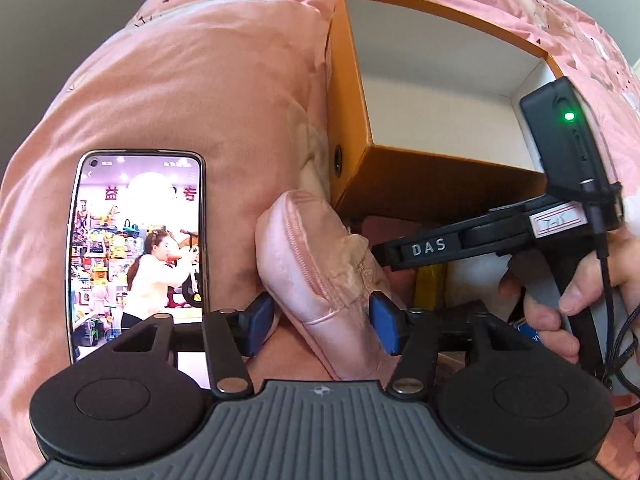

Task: Organize objects
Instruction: 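Grasp the pink pouch with the left tool while the right tool grasps the pink card holder, then lift the pink pouch and pink card holder over the shoebox with both tools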

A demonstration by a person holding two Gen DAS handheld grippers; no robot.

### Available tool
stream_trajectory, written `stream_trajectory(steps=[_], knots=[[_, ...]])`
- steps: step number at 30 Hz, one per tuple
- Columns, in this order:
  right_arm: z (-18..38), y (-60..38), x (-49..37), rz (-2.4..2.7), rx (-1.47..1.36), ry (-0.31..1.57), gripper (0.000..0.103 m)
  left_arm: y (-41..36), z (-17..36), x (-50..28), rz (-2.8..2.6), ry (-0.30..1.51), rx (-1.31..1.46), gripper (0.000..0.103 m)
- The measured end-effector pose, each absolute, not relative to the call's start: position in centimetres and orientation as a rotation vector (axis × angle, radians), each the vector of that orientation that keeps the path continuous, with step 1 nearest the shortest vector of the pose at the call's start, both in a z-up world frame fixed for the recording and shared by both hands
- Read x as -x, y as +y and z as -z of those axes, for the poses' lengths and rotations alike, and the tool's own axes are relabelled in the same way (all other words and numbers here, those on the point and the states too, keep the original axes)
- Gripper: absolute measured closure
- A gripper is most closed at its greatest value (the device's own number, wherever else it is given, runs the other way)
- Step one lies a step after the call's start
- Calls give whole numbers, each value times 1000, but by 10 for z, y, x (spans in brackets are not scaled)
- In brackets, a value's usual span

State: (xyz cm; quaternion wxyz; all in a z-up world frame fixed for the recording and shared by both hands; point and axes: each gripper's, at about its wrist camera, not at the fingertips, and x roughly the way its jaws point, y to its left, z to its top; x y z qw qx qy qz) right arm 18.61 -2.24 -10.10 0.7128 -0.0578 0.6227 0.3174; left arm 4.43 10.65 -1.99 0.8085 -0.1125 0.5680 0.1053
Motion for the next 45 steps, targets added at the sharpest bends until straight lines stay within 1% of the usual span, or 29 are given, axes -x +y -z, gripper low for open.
stream_trajectory(steps=[1,2,3,5,8,9,10,11,17,23,27,31,34,40,45], knots=[[104,-20,-188,-720,122,1393,25,106,20,-44,-227,1208,238,43],[107,-18,-190,-730,119,1398,21,105,20,-45,-229,1202,232,45],[110,-16,-191,-734,122,1402,20,105,21,-45,-231,1199,221,52],[117,-13,-193,-751,122,1413,14,105,22,-45,-232,1192,210,55],[124,-9,-194,-774,129,1396,7,106,24,-44,-222,1190,194,61],[125,-9,-194,-778,127,1386,7,102,25,-42,-215,1186,189,62],[125,-10,-194,-779,123,1377,8,102,25,-41,-208,1183,185,63],[122,-12,-193,-783,122,1363,13,101,23,-39,-200,1176,180,64],[95,-32,-182,-782,77,1281,18,88,11,-31,-173,1124,105,68],[51,-59,-156,-779,37,1133,20,55,-11,-19,-123,1015,-32,69],[14,-84,-131,-721,38,998,21,33,-24,-16,-46,928,-61,70],[-9,-124,-121,-634,-1,925,22,10,-36,-12,51,835,-98,70],[-29,-140,-113,-573,-20,869,22,-2,-39,-16,104,805,-103,71],[-74,-183,-118,-488,-17,747,23,-10,-53,-33,175,713,-72,71],[-99,-193,-126,-492,-36,690,23,2,-75,-57,197,641,-61,71]])
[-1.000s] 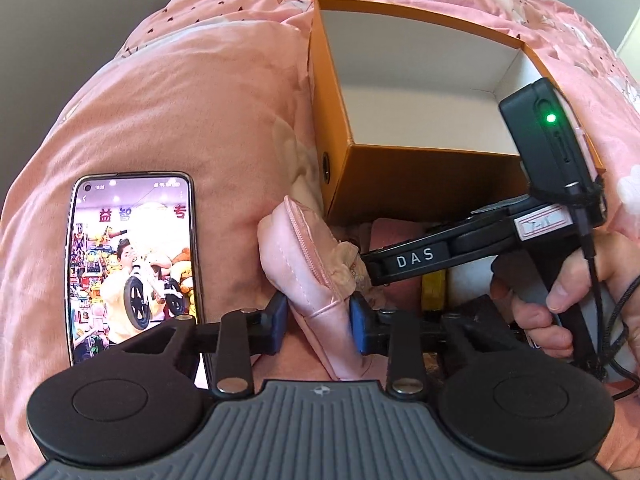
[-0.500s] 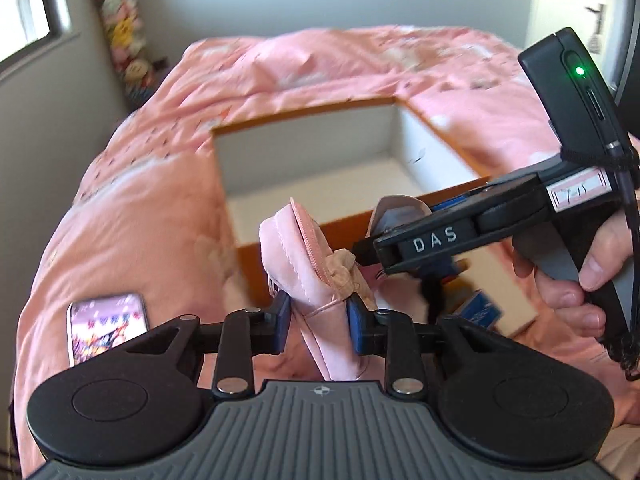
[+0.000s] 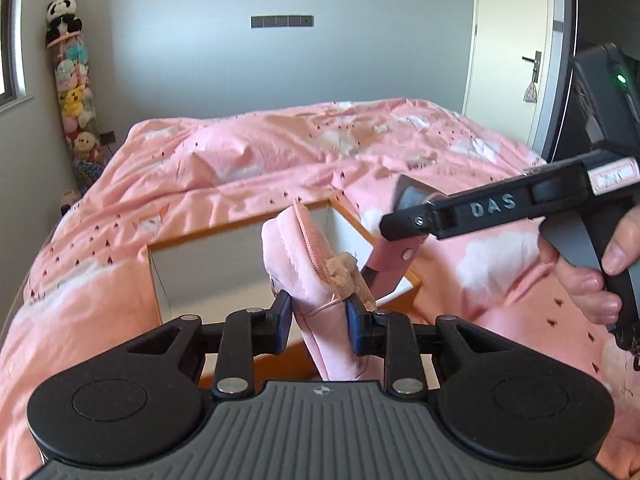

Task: Organize objects
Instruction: 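Lift the pink pouch and pink card holder over the shoebox with both tools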

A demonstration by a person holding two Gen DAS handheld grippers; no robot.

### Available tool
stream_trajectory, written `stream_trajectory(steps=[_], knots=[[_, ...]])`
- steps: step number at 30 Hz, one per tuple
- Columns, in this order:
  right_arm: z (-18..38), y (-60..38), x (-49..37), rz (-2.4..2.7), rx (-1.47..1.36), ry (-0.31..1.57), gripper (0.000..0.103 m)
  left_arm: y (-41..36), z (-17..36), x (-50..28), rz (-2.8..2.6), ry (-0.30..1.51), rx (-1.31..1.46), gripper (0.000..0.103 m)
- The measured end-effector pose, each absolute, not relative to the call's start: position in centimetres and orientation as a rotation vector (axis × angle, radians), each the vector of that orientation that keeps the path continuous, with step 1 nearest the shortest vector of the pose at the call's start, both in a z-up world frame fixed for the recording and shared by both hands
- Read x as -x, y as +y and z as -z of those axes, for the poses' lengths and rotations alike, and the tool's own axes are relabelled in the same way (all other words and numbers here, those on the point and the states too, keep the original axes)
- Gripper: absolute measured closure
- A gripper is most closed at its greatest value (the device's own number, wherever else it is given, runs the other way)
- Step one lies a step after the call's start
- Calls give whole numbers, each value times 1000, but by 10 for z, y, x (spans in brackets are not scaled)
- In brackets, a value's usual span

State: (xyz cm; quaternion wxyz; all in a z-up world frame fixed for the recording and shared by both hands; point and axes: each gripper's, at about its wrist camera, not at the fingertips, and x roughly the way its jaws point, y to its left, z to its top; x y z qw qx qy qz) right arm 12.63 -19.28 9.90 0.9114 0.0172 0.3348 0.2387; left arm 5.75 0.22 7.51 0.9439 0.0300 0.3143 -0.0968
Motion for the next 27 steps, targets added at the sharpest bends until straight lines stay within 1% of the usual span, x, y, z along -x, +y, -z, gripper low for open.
stream_trajectory(steps=[5,9,11,17,27], knots=[[-120,-185,-143,-502,-37,617,23,34,-99,-95,196,626,-54,71],[-123,-169,-170,-517,-36,620,23,62,-100,-136,220,698,-29,72],[-117,-161,-186,-516,-32,647,24,74,-91,-155,230,742,-7,72],[-76,-150,-232,-505,-75,789,24,93,-39,-198,257,911,39,72],[-22,-137,-274,-495,-76,951,24,74,29,-230,276,1158,51,72]])
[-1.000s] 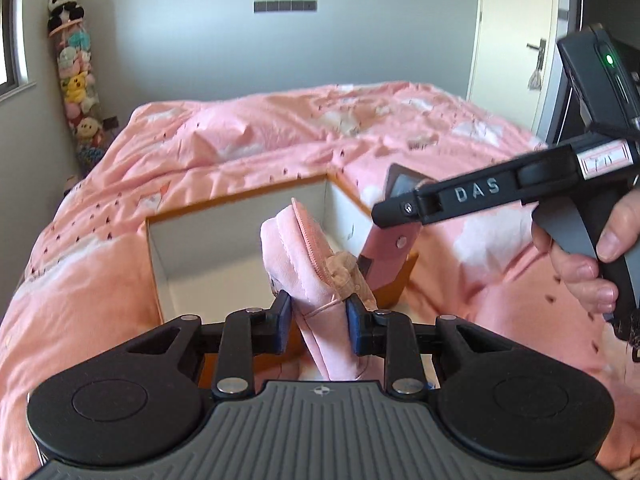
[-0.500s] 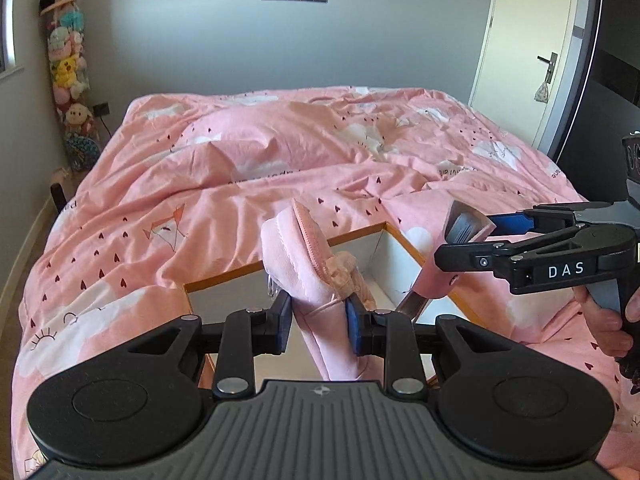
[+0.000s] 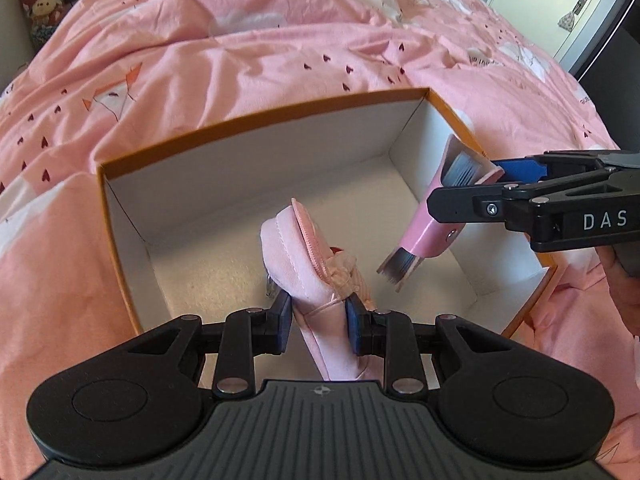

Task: Organize objects
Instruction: 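Lift the pink pouch and pink card holder over the shoebox with both tools, then lower the pink pouch into the box and open the left tool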

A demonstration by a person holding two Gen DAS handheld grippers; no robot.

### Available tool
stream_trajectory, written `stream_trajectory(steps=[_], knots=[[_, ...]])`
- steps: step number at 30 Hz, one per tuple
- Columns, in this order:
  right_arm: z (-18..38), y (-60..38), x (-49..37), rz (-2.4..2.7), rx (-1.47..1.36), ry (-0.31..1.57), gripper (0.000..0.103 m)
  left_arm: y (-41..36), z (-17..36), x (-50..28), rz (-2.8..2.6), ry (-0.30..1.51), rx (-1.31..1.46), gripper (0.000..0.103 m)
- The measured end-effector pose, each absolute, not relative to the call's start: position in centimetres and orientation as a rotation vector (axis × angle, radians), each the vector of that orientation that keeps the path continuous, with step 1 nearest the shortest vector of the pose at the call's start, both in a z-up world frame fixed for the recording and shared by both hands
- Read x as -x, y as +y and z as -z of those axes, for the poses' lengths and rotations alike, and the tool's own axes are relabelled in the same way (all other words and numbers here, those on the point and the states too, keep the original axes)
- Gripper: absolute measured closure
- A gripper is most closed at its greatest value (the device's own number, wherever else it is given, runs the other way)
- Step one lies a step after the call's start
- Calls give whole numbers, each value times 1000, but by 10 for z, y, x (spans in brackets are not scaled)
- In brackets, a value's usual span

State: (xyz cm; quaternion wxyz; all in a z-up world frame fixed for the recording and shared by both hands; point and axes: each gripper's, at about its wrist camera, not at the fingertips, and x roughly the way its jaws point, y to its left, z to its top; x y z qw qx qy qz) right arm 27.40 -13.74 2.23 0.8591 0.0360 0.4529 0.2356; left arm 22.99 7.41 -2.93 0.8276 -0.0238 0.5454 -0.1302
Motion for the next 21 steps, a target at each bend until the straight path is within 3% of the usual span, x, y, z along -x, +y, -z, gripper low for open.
stream_trajectory(steps=[11,15,21], knots=[[0,-118,-280,-580,-14,1093,24,78,60,-236,228,1404,3,70],[2,-109,-278,-633,10,1145,24,66,64,-232,190,1407,-129,60],[5,-102,-279,-643,51,1190,24,60,57,-216,203,1340,-230,59]])
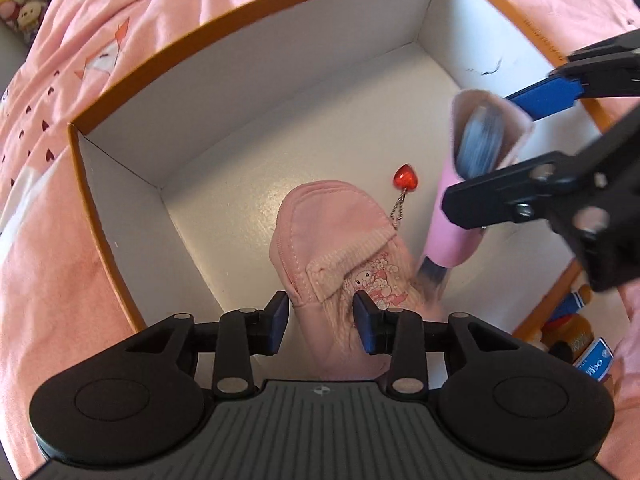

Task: Organize objects
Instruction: 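Lower the pink pouch into the box and open the left tool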

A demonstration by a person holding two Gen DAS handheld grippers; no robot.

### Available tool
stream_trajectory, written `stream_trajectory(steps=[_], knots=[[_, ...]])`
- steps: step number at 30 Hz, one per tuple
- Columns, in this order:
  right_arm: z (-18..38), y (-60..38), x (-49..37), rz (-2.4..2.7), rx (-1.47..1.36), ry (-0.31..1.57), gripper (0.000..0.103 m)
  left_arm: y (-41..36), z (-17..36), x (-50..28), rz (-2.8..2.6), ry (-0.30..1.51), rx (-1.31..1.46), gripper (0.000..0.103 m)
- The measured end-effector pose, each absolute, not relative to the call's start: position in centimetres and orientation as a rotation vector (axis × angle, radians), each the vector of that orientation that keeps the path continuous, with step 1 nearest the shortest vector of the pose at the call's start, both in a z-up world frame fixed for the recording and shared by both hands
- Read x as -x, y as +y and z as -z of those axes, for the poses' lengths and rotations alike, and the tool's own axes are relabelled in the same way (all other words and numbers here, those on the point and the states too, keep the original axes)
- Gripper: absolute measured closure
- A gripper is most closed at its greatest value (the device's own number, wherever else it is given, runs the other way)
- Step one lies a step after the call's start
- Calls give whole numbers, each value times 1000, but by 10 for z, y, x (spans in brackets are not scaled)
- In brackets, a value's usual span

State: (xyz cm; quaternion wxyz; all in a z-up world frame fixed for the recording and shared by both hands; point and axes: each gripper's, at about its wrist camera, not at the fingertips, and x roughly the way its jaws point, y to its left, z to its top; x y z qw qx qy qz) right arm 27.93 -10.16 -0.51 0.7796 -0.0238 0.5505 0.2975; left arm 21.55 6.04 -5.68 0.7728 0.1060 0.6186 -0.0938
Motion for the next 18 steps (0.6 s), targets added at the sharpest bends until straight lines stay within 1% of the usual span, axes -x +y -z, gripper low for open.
stream_trajectory(steps=[2,3,5,14,18], knots=[[6,-100,-281,-650,53,1207,24,65,46,-209,224,1304,-207,59],[6,-99,-283,-657,44,1225,24,67,41,-207,229,1285,-201,55],[7,-96,-286,-679,24,1260,24,73,29,-200,223,1242,-208,52],[-2,-68,-294,-749,37,1343,24,113,-14,-183,142,1097,-103,52],[-10,-55,-296,-785,63,1391,24,114,-22,-197,130,1095,-94,52]])
